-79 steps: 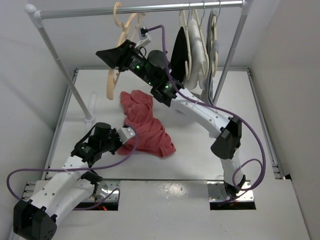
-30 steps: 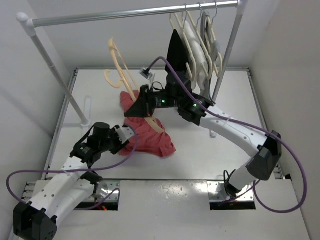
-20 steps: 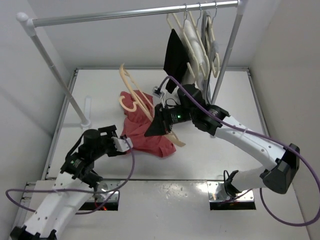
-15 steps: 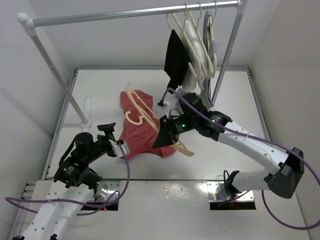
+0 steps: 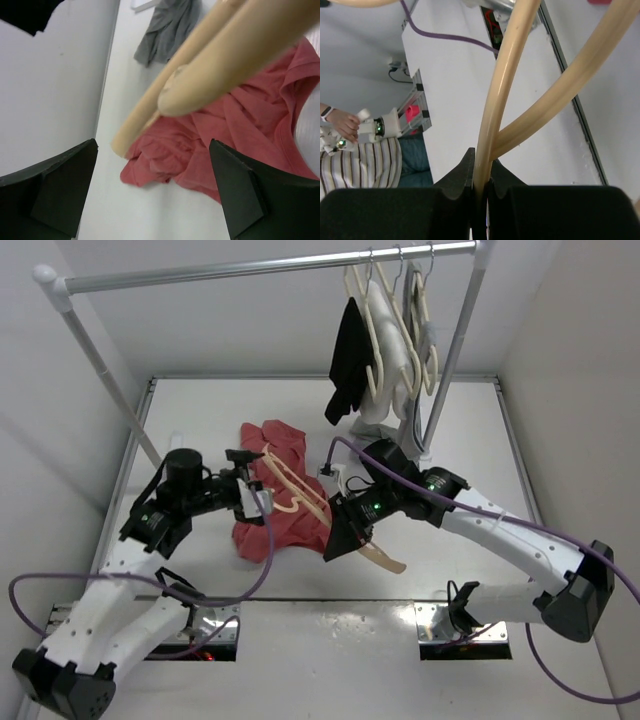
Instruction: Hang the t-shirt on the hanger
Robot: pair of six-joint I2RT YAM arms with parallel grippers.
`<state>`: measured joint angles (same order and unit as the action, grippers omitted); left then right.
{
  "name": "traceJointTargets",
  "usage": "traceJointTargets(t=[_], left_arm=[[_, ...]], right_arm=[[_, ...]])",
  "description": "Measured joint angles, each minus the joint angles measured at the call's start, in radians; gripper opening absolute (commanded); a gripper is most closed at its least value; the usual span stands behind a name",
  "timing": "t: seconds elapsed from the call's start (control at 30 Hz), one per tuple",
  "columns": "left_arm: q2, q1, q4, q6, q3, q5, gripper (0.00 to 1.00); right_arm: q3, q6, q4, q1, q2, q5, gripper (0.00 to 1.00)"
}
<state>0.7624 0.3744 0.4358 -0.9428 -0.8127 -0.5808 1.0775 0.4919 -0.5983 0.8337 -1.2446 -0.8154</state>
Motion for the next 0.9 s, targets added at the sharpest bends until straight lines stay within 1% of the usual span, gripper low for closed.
traceJointTargets(t=[0.07, 0.27, 0.37, 0.47, 0.63, 0.73, 0.8, 0.83, 0.9], left_arm=[[0.065, 0.000, -0.022, -0.014, -0.016, -0.023, 1.00], [0.172, 0.003, -0.057, -0.055, -0.052, -0.083, 1.00], [0.224, 0.003, -0.071, -0.045, -0.077, -0.119, 1.00], [0.260, -0.031, -0.063, -0.008, -0.097, -0.146, 1.00], [0.317, -0.126, 0.067, -0.022, -0.169, -0.290, 1.00], [0.360, -0.125, 0.135, -0.064, -0.179, -0.344, 1.00], [0.398, -0.110, 0.164, -0.087, -0.181, -0.347, 1.00], [0.421, -0.100, 0.175, -0.098, -0.182, -0.346, 0.98], [0.463, -0.077, 0.195, -0.116, -0.187, -0.338, 0.89]], right_arm=[[0.000, 0.001, -0.032, -0.002, -0.010, 0.005, 0.00], [0.000, 0.001, -0.082, -0.006, -0.014, 0.005, 0.00], [0.000, -0.009, -0.110, -0.007, -0.014, 0.003, 0.00], [0.006, -0.048, -0.124, 0.000, -0.013, -0.013, 0.00], [0.012, -0.083, -0.143, 0.002, -0.005, -0.016, 0.00], [0.039, -0.101, -0.173, 0.002, -0.011, -0.021, 0.00], [0.073, -0.116, -0.192, 0.002, -0.022, -0.027, 0.00], [0.087, -0.124, -0.197, 0.002, -0.028, -0.031, 0.00], [0.113, -0.137, -0.212, 0.002, -0.040, -0.036, 0.00]])
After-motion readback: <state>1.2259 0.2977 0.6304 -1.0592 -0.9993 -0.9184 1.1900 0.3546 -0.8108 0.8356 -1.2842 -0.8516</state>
